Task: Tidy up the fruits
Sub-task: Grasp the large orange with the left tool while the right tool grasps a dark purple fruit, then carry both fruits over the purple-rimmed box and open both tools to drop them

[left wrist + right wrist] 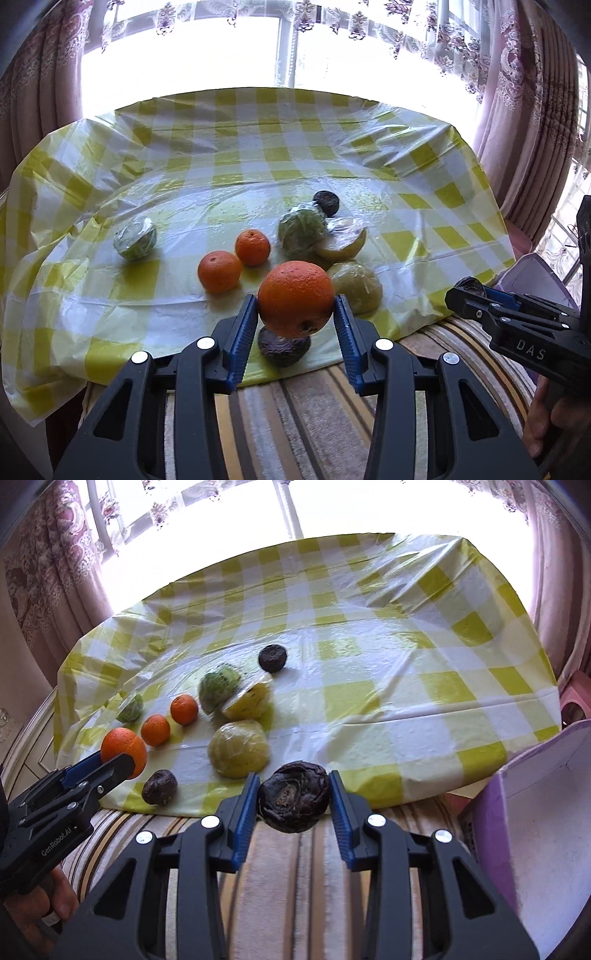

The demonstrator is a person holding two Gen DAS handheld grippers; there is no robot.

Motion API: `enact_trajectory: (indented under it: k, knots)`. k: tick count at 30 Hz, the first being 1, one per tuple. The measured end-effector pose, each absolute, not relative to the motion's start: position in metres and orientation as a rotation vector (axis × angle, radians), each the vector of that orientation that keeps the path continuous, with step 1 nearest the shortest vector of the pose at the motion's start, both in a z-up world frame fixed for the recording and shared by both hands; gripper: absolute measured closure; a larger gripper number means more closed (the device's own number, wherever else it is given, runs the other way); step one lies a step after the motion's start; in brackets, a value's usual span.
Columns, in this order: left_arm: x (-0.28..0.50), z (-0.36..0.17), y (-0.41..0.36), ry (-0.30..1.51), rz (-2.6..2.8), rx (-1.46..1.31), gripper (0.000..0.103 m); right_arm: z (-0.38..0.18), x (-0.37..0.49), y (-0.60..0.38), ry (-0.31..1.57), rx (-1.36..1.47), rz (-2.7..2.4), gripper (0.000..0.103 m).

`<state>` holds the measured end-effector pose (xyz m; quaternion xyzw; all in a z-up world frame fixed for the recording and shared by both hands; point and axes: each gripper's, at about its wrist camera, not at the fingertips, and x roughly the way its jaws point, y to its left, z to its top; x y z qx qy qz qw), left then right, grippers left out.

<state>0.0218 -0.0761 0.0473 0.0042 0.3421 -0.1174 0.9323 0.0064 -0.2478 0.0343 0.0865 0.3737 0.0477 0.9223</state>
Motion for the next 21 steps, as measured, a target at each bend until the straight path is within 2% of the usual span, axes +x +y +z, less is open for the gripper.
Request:
enact_trajectory:
  k: [11, 21]
  knots:
    - [0.026, 0.047, -0.245, 0.711, -0.675, 0.167, 0.063, 0.023, -0.03, -0.417, 0.796, 0.3, -0.301, 0.065]
    - [0.019, 0.007, -0.355, 0.813, -0.902, 0.32, 0.064, -0.021, -0.045, -0.473, 0.985, 0.441, -0.396, 0.064]
